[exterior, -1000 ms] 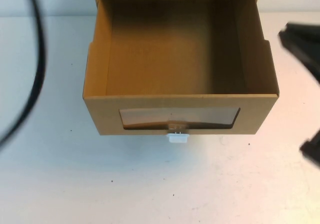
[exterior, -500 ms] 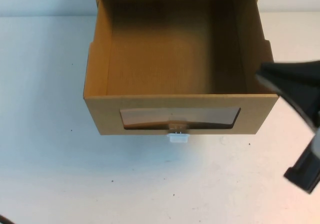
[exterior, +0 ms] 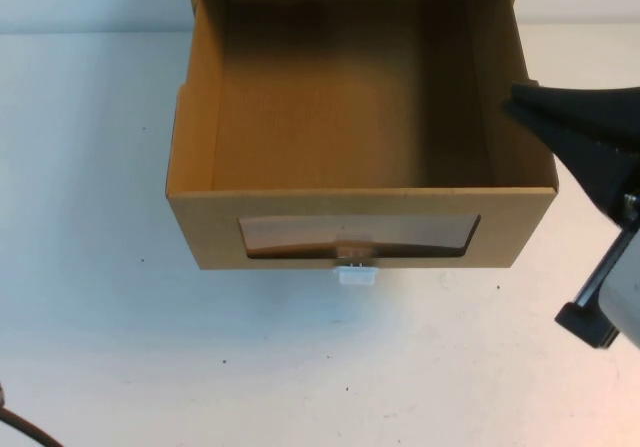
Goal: Open the shoe box
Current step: 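Pull the top drawer of the cardboard box fully open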
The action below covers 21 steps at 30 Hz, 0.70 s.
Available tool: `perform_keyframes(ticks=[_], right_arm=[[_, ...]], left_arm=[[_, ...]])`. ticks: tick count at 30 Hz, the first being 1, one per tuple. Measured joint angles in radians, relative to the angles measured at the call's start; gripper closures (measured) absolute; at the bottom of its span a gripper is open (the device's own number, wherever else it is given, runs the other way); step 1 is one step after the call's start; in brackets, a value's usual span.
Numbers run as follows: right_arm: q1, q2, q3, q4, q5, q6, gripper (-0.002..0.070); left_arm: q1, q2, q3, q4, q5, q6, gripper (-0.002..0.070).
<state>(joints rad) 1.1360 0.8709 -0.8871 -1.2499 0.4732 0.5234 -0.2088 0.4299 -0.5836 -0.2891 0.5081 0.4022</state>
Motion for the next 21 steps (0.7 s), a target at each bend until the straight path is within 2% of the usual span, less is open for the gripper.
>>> perform_keyframes(ticks=[21], right_arm=[[0.0,0.0,0.0,-0.01,-0.064,0.002,0.0689]], left_arm=[[0.0,-0.017,0.0,0.02,-0.003,-0.001,0.068]])
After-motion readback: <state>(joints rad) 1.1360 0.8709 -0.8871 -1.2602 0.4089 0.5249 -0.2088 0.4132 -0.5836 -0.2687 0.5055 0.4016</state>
